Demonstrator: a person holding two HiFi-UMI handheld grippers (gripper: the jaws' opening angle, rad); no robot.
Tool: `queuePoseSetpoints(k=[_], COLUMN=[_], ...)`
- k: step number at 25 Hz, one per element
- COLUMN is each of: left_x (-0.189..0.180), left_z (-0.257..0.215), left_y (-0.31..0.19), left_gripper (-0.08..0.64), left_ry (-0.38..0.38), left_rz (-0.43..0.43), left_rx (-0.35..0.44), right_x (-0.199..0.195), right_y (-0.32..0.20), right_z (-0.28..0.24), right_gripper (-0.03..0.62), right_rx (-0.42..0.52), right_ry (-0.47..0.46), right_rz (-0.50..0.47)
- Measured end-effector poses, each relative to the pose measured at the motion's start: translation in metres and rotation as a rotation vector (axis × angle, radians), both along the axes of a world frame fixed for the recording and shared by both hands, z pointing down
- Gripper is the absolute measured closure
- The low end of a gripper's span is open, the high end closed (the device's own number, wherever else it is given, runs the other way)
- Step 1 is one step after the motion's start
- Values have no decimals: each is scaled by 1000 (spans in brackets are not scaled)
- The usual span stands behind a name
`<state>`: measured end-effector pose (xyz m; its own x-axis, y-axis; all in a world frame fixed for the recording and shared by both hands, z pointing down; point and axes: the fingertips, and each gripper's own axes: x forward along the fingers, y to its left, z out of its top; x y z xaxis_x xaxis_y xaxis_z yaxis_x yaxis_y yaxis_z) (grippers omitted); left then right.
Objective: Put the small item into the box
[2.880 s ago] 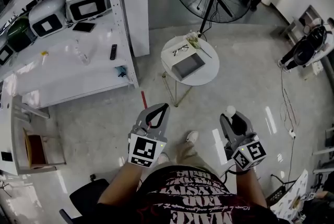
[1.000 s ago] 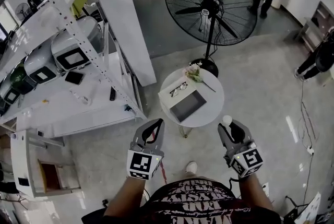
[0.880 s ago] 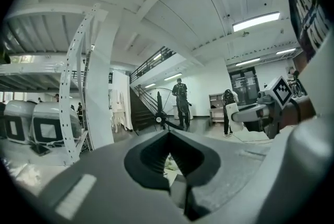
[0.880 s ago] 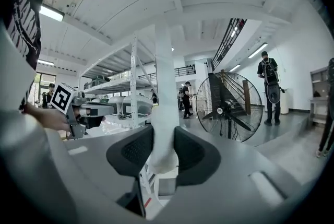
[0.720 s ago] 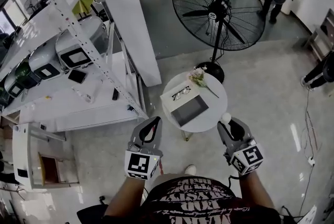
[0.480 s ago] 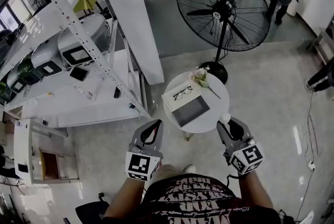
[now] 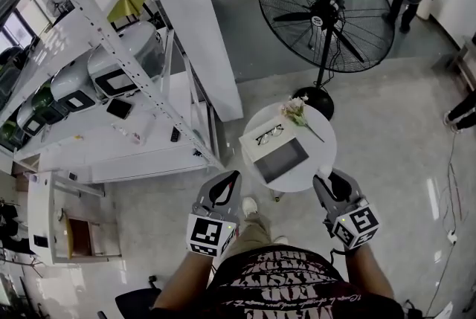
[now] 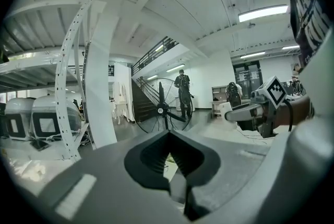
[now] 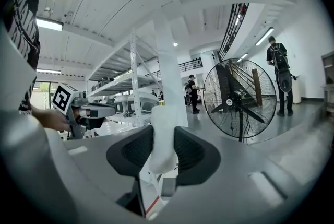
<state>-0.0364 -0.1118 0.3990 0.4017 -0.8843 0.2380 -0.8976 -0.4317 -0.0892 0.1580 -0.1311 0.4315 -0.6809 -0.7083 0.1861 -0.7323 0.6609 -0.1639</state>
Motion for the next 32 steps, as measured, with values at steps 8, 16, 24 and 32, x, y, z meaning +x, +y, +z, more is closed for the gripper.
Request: queuePoseSetpoints(k=[8, 16, 24, 32], left_x=[-16, -49, -71, -75], left_z=[7, 20, 33, 48], left_y=[-33, -79, -129, -169], left_gripper=[557, 557, 557, 557], left_ry=[12, 20, 1, 3], left_rz=[33, 42, 74, 123], left_rx=[-1, -35, -25, -50], right_x=[-24, -59, -86, -89], right_y=[-29, -76, -120, -147], right_z=[22, 75, 139, 230], right_gripper=[443, 442, 442, 443], right_rx=[-47, -144, -247, -424], right_ry=[32, 110, 173, 251], right_rz=[2, -7, 10, 45])
